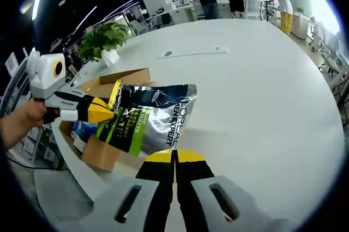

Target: Operate the shoe box by opening the lid, removing the specified soft item, and placing it in the target area until the item is outside and the box remains undamaged.

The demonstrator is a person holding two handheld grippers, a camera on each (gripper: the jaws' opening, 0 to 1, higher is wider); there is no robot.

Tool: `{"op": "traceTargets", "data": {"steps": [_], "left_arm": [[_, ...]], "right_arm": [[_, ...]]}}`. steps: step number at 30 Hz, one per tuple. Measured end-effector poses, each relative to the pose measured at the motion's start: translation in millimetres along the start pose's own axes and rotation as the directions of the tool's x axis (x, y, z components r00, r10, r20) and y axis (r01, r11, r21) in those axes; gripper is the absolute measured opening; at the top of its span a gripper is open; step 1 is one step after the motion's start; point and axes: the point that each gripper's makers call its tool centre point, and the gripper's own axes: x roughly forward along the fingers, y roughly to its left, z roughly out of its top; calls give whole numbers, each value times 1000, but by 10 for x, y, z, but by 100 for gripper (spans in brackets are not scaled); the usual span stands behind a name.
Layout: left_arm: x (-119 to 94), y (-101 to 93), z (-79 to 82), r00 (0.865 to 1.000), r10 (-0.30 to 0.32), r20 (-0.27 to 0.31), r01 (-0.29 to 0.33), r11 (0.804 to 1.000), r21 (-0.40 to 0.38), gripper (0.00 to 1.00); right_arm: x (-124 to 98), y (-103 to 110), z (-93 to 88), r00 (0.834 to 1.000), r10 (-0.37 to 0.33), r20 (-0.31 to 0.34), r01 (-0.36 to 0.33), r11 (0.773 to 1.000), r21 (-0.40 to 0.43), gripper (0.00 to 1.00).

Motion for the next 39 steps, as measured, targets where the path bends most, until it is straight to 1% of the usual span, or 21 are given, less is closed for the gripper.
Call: {"op": "traceTargets", "data": {"steps": [2, 4, 9, 13, 17, 23, 26, 29, 32, 34, 39], "left_arm": [[37, 12, -17, 999, 10, -32, -9, 999, 41, 0], [70, 19, -34, 999, 15, -53, -11, 998, 65, 0], [160, 42, -104, 992, 35, -124, -18, 991, 134, 0], [220, 55, -106, 988, 42, -148, -17, 986, 169, 0], [302, 80, -143, 980, 60, -191, -15, 973, 231, 0], [404, 105, -155, 974, 70, -216, -11, 964, 265, 0], [455, 135, -153, 970, 81, -228, -12, 956, 292, 0], [492, 149, -144, 968, 82, -236, -10, 956, 293, 0], [538, 163, -117, 967, 87, -238, -11, 953, 302, 0], [567, 176, -93, 967, 92, -238, -13, 949, 314, 0], [645, 186, -90, 959, 102, -266, -2, 936, 352, 0]], "right_arm": [[34, -19, -18, 1000, -1, -9, 1, 1000, 0, 0], [64, -35, -31, 1000, -3, -16, 3, 1000, -1, 0], [112, -61, -28, 1000, -9, -21, 9, 1000, 2, 0], [156, -93, -28, 1000, -17, -25, 17, 1000, 0, 0], [197, -130, -25, 999, -19, -32, 19, 1000, 4, 0], [260, -202, -9, 999, -28, -38, 29, 1000, 5, 0], [299, -223, -5, 999, -30, -42, 30, 999, 10, 0], [333, -251, -14, 998, -40, -48, 40, 999, 2, 0], [362, -307, -17, 998, -48, -49, 48, 999, 12, 0], [384, -334, -12, 997, -53, -48, 54, 998, 16, 0], [435, -403, 25, 997, -69, -41, 70, 997, 16, 0]]}}
